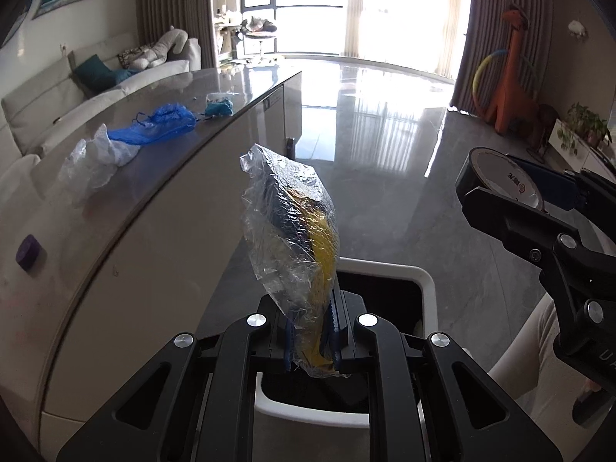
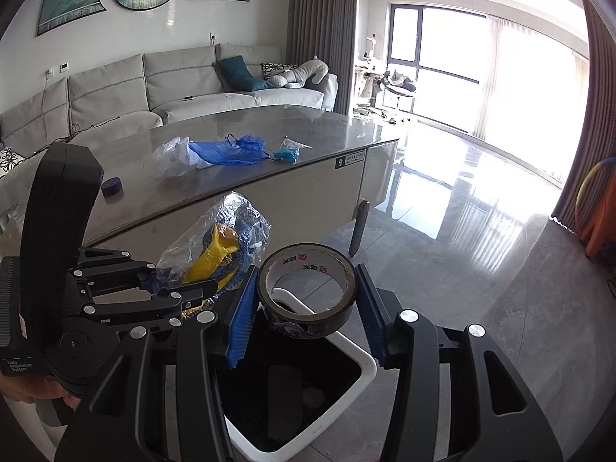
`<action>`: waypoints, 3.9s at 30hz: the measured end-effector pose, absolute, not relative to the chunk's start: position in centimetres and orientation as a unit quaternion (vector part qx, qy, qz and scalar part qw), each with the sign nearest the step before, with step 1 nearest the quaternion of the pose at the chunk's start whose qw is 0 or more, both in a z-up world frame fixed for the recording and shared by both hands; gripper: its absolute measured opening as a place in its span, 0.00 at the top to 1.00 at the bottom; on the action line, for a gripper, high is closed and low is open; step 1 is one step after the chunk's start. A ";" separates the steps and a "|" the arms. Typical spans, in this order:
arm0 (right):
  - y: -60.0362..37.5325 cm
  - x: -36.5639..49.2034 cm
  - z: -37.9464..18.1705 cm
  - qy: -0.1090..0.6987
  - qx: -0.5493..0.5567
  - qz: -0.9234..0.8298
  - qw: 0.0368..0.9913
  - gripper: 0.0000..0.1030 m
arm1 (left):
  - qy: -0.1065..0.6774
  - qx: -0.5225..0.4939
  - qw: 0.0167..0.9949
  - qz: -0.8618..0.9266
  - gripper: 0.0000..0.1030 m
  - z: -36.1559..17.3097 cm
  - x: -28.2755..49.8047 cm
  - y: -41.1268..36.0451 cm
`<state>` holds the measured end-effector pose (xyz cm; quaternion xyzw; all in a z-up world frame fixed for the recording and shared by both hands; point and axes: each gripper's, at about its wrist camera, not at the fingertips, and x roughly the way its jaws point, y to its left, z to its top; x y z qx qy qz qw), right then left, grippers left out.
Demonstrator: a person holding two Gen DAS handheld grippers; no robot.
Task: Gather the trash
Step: 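Carry the plastic bag and tape roll over the trash bin with both tools, then open both tools to drop the bag and tape roll into the bin, then return to the table and grasp the purple cap with the left tool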
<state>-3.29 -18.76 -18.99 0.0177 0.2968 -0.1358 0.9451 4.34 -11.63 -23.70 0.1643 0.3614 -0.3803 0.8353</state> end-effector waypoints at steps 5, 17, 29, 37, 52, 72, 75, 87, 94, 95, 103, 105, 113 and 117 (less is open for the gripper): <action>-20.0 -3.6 -19.8 0.301 0.030 -0.144 0.942 0.51 | 0.378 0.177 0.822 -0.386 0.87 -25.0 4.4 -12.7; -21.0 -3.0 -22.2 0.326 0.045 -0.148 0.933 0.51 | 0.422 0.231 0.798 -0.362 0.05 -28.4 3.9 -15.0; -21.5 -2.8 -22.7 0.334 0.050 -0.141 0.931 0.51 | 0.385 0.252 0.824 -0.331 0.05 -27.4 4.0 -14.3; -20.6 -1.4 -24.1 0.345 0.053 -0.120 0.929 0.51 | 0.350 0.193 0.876 -0.268 0.05 -24.4 6.7 -10.3; -18.5 1.5 -29.4 0.429 0.009 -0.101 0.898 0.05 | 0.359 0.157 0.887 -0.244 0.05 -23.5 8.6 -7.0; -14.4 6.9 -19.8 0.307 -0.017 -0.034 0.951 0.05 | 0.325 0.066 0.929 -0.163 0.05 -19.0 13.6 -1.0; -12.9 8.7 -18.9 0.294 -0.027 -0.017 0.955 0.05 | 0.321 0.048 0.935 -0.145 0.05 -18.0 15.2 0.9; -8.1 16.3 -17.1 0.261 -0.037 0.040 0.964 0.05 | 0.335 -0.019 0.941 -0.053 0.05 -17.5 22.3 7.7; -6.7 20.4 -17.5 0.261 -0.041 0.058 0.963 0.05 | 0.350 -0.018 0.936 -0.031 0.05 -18.0 25.0 9.0; -6.6 20.9 -17.6 0.261 -0.039 0.061 0.963 0.05 | 0.346 -0.007 0.938 -0.025 0.05 -18.2 25.3 9.0; -6.2 24.7 -19.0 0.269 -0.039 0.068 0.960 0.05 | 0.375 0.025 0.926 -0.047 0.05 -20.9 27.4 8.9; -6.3 25.2 -19.3 0.271 -0.032 0.066 0.960 0.05 | 0.379 0.033 0.924 -0.050 0.05 -21.4 27.9 8.5; -6.5 26.3 -20.1 0.277 -0.025 0.071 0.958 0.05 | 0.419 0.013 0.906 -0.057 0.05 -23.6 29.9 8.9; -6.6 26.4 -20.3 0.277 -0.022 0.071 0.958 0.05 | 0.433 -0.005 0.899 -0.058 0.27 -24.2 30.2 9.5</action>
